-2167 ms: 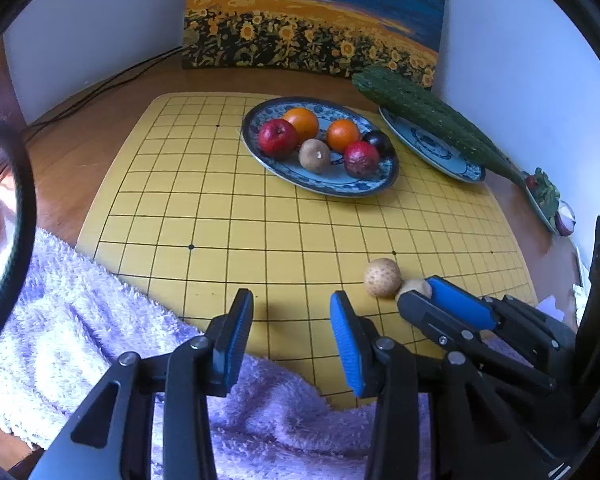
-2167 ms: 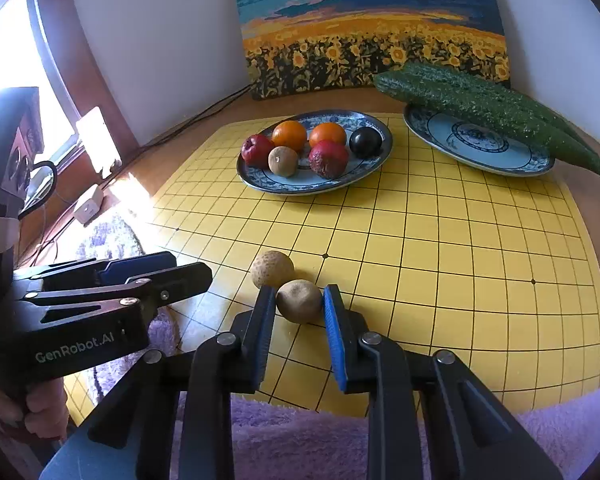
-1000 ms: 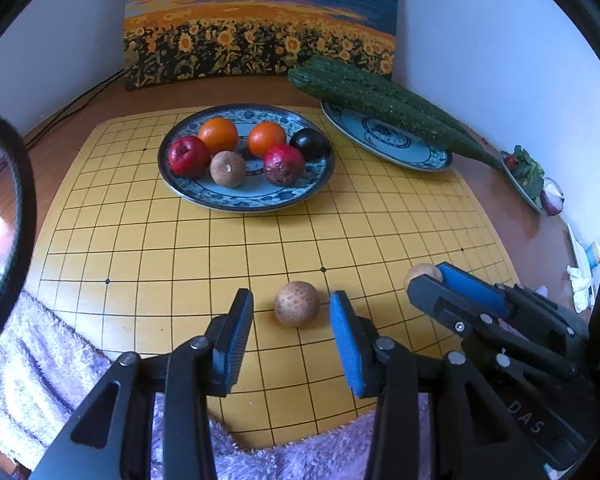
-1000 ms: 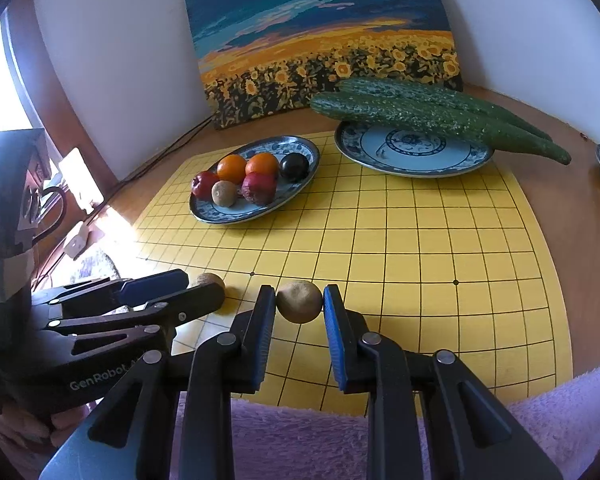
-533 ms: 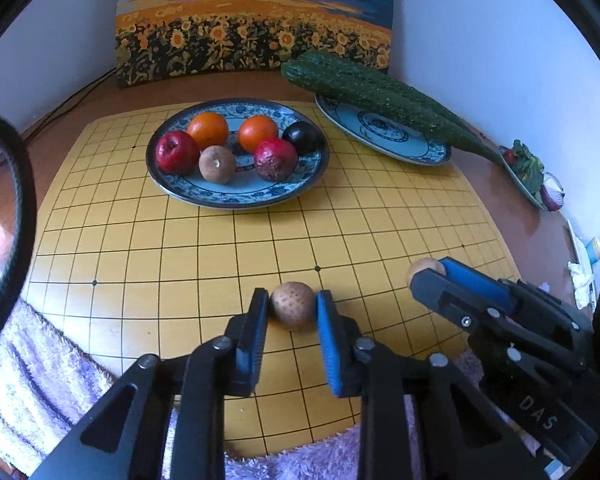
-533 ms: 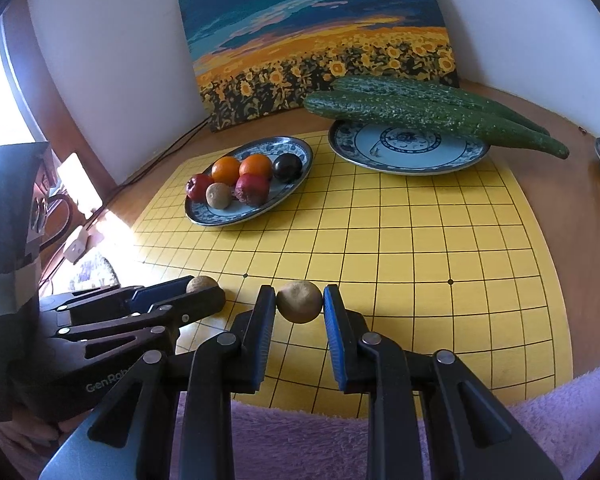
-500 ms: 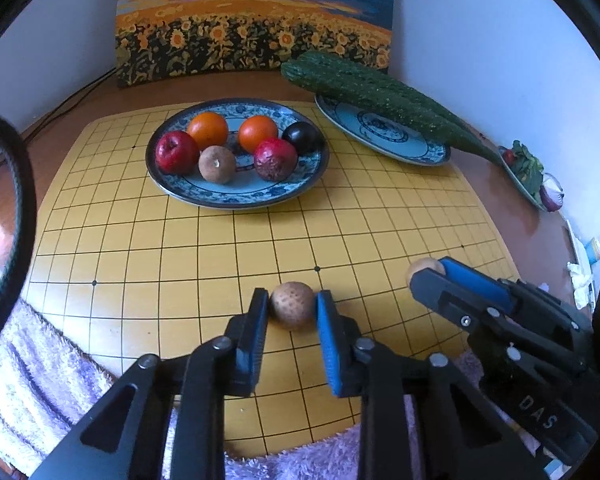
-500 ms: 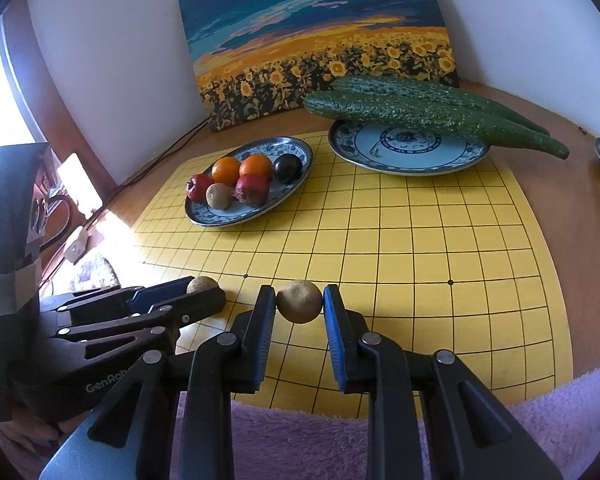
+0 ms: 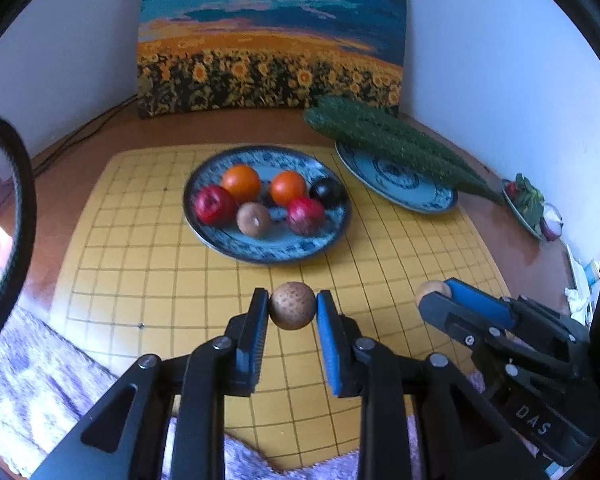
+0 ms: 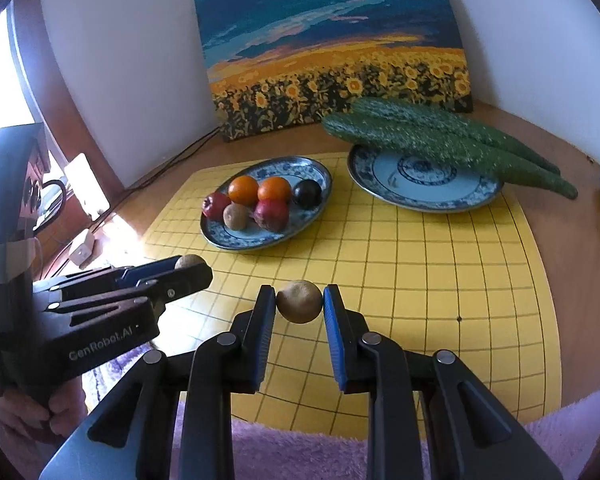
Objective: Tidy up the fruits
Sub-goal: 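Carry both tan fruits over the fruit plate and lower them among the fruits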
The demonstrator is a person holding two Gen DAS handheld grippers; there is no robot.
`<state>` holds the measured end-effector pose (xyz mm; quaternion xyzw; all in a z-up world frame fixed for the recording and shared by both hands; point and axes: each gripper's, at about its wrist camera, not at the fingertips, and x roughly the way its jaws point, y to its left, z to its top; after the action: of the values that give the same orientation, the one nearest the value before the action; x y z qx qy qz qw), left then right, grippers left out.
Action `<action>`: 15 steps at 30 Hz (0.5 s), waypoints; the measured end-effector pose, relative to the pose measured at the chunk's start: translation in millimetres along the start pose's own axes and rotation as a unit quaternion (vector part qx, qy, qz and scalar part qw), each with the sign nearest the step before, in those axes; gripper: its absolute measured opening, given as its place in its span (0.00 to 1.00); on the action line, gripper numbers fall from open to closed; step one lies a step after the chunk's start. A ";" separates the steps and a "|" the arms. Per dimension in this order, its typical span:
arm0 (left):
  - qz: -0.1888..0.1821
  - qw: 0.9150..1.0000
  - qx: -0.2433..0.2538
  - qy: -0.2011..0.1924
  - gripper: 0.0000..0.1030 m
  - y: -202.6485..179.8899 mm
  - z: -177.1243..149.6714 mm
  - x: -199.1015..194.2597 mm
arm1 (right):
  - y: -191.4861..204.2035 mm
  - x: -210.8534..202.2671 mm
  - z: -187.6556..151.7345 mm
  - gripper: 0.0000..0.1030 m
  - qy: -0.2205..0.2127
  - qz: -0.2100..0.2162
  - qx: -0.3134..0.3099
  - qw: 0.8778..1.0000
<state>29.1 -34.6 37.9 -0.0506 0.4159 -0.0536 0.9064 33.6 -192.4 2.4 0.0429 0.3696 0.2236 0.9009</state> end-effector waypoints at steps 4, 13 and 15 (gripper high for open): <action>0.006 1.000 0.004 -0.012 0.25 4.8 10.0 -5.1 | 6.4 1.4 8.4 0.25 -0.001 0.001 -0.011 1.000; 0.016 0.999 0.020 -0.036 0.25 10.8 41.8 -10.7 | 17.2 7.2 38.3 0.25 0.006 0.011 -0.029 0.999; 0.016 0.999 0.022 -0.040 0.25 11.5 48.1 -10.8 | 18.2 9.2 46.2 0.25 0.006 0.012 -0.030 0.999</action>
<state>59.2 -19.5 75.6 -0.0256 0.3788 -0.0460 0.9240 64.3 -168.0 34.3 0.0191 0.3680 0.2452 0.8967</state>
